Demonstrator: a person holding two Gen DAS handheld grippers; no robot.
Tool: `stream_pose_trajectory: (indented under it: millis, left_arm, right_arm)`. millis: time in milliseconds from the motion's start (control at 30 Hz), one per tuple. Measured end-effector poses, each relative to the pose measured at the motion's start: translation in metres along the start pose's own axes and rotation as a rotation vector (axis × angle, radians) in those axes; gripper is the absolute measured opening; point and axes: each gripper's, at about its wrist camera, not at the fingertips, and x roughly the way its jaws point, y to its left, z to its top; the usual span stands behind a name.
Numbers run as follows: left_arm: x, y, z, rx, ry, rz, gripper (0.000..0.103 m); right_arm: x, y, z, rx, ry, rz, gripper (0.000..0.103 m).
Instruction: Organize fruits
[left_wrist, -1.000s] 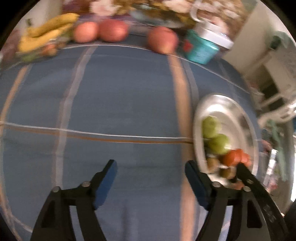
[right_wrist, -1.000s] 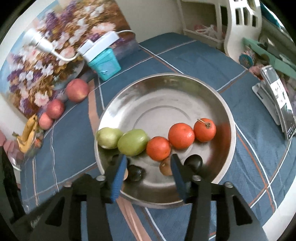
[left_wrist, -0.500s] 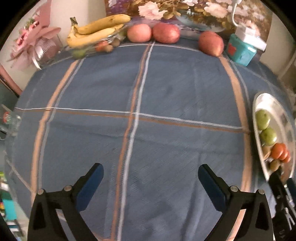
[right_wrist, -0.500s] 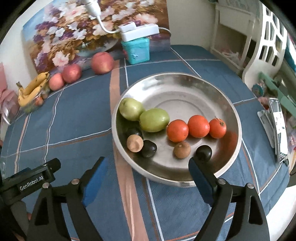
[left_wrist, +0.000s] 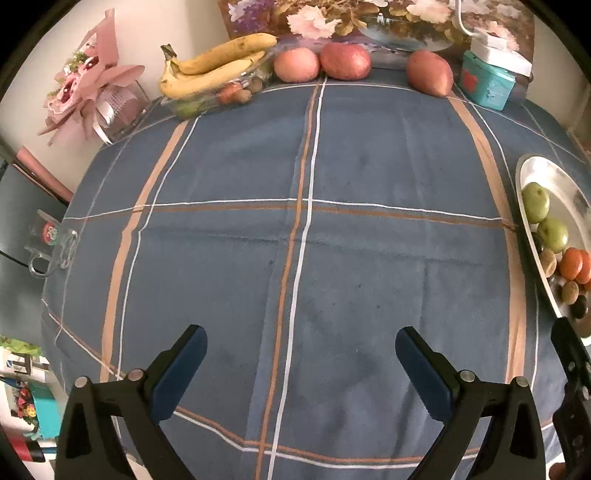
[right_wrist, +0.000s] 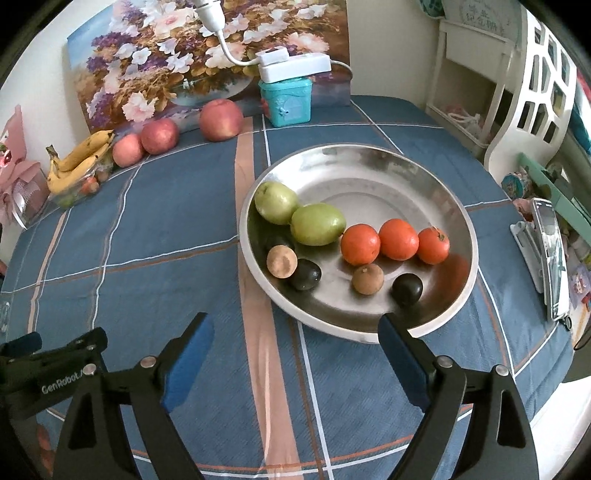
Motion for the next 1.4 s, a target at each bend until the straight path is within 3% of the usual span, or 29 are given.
stream_pose_trajectory:
  millis: [667, 867, 1400]
  left_arm:
    - [-0.007, 0.011, 0.003, -0.068, -0.031, -0.009, 0.103]
    - [-0.007, 0.018, 0.004, -0.097, -0.044, -0.046, 0.103]
    - [-0.007, 0.017, 0.005, -0.105, -0.051, -0.056, 0.103]
  right_arm:
    - [-0.001, 0.000, -0.003, 0.012, 0.007, -0.005, 0.091]
    - [0.001, 0.000, -0.003, 0.016, 0.019, -0.006, 0.091]
    - [0.006, 0.002, -0.004, 0.011, 0.040, -0.003, 0.091]
